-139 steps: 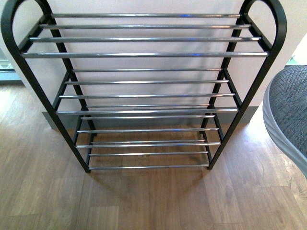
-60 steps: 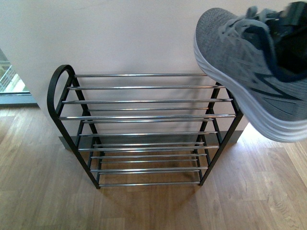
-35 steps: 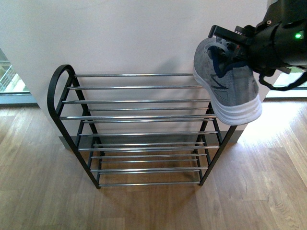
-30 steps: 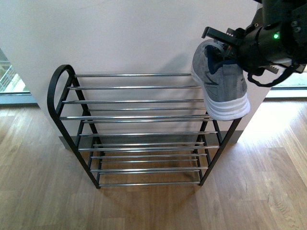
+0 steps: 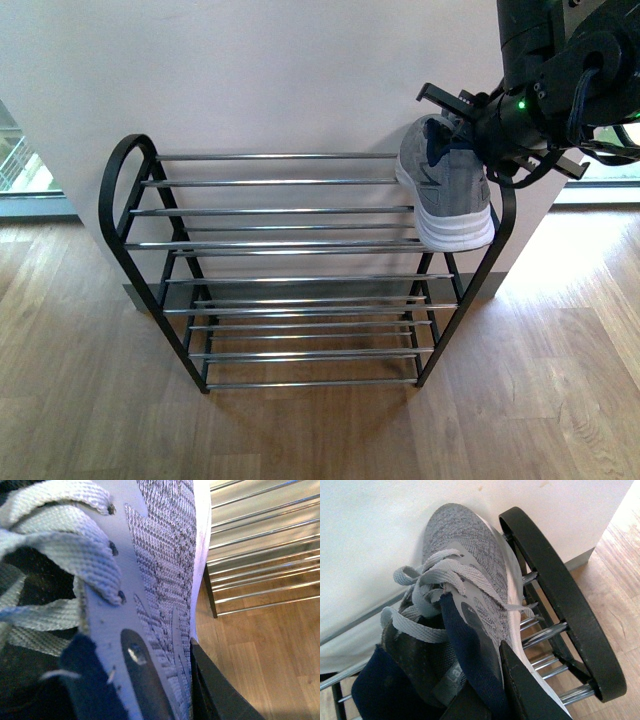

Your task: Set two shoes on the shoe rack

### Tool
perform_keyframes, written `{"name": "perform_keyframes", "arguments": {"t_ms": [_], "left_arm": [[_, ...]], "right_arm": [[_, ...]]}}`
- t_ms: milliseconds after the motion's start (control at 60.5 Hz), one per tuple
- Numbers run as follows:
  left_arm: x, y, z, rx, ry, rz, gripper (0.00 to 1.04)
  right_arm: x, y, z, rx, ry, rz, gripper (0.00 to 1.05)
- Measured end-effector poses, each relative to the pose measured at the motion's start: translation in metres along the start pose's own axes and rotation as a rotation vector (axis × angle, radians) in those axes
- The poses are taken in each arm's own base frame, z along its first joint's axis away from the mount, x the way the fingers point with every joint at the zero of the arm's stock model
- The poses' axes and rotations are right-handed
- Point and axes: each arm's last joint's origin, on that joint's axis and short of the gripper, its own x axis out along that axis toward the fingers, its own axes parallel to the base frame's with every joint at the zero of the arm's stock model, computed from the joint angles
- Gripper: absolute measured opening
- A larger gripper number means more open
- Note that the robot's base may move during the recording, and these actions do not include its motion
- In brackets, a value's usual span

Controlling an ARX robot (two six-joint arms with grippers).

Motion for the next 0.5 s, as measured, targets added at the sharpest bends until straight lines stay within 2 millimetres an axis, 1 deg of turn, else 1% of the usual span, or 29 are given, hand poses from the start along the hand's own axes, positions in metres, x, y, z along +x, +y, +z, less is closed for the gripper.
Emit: {"name": "perform_keyframes", "arguments": {"t_ms": [165, 198, 248, 281, 331, 397, 463, 496], "left_arm": [[0.0, 0.0, 0.0, 0.0, 0.0, 0.0, 0.03], [0.0, 0.0, 0.0, 0.0, 0.0, 0.0, 0.03], [0.0, 0.0, 0.0, 0.0, 0.0, 0.0, 0.03], [0.0, 0.0, 0.0, 0.0, 0.0, 0.0, 0.03], [0.0, 0.0, 0.0, 0.0, 0.0, 0.0, 0.03], [0.0, 0.0, 0.0, 0.0, 0.0, 0.0, 0.03], [0.0, 0.0, 0.0, 0.0, 0.0, 0.0, 0.03], [0.0, 0.0, 0.0, 0.0, 0.0, 0.0, 0.03]], "right_arm": [[0.008, -0.004, 0.001, -0.035, -0.006, 0.019, 0.01], [0.009, -0.005, 0.0, -0.042, -0.001, 0.023, 0.03], [0.01, -0.006, 0.0, -0.053, 0.006, 0.037, 0.11], [0.01, -0.006, 0.0, -0.059, 0.004, 0.039, 0.15], [0.01, -0.005, 0.001, -0.064, -0.001, 0.05, 0.24], [0.009, -0.005, 0.002, -0.067, -0.006, 0.066, 0.33], [0.005, -0.006, 0.004, -0.069, -0.01, 0.09, 0.43], [-0.001, -0.007, 0.004, -0.07, -0.007, 0.107, 0.52]]}}
